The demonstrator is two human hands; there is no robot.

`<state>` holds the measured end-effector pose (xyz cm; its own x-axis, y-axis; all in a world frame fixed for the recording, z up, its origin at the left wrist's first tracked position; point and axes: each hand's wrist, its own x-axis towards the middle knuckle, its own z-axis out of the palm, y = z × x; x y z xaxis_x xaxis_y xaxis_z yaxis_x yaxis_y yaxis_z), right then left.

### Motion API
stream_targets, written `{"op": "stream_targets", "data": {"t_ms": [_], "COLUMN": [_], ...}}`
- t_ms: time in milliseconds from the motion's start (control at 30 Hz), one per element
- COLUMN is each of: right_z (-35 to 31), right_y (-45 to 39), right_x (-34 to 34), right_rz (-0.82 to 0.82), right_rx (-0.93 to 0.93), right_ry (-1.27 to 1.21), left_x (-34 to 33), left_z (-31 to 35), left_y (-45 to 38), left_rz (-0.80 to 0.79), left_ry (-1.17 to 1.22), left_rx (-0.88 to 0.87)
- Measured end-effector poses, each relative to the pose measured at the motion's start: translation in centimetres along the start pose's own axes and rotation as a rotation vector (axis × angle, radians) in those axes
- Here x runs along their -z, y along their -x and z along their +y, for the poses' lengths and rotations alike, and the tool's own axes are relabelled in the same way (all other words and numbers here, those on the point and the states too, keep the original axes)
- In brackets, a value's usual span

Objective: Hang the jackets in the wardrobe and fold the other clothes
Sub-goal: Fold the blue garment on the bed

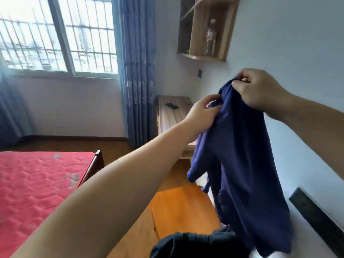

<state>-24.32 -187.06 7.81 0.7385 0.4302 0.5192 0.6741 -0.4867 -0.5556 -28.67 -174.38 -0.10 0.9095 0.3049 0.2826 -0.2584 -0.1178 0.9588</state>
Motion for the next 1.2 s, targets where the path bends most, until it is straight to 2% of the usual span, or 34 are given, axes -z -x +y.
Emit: {"op": "stream_targets", "data": {"t_ms": [167,300,433,533,633,700,833,1033,1100,1200], "right_z": [-5.1,-11.3,-19.5,-26.2,-32.8,-36.7,-43.4,-51.0,-53.0,-55.4], "right_y": [1.6,3.6,7.2,10.2,13.6,16.0,20.6,28.0,29.6,31.1], "right_x": [-3.4,-6.3,-8.6,-9.7,-10.5,-11.2,-14.7,-23.0,-25.3,-28.5], "right_rz": [-0.120,-0.220,-0.374,-0.424,-0.477,-0.486,-0.484,-0.518,-0.533,-0.554], "right_rx": [0.100,0.155,0.191,0.250,0.289,0.323,0.379,0.311,0.313,0.308], "right_ry": [-0.295,-0.486,-0.666,-0.749,-0.853,-0.895,-0.857,-0.732,-0.671,-0.635], "left_x": [6.1,10.9,15.4,19.4,23.9,26.8,33.0,41.6,44.0,46.8], "left_z": [3.0,5.6,7.2,6.5,6.2,6.6,7.6,10.0,10.3,9.9], "left_y": [6.3,13.1,21.6,27.7,34.0,38.9,49.5,65.5,69.6,74.1], "left_rz": [0.286,0.504,0.571,0.635,0.735,0.766,0.882,1.121,1.065,0.870], "left_ry": [-0.129,-0.109,-0.180,-0.404,-0.807,-0.776,-0.692,-0.674,-0.710,-0.774], "left_rx": [-0.063,-0.037,0.072,0.152,0.353,0.418,0.409,0.449,0.573,0.789]}}
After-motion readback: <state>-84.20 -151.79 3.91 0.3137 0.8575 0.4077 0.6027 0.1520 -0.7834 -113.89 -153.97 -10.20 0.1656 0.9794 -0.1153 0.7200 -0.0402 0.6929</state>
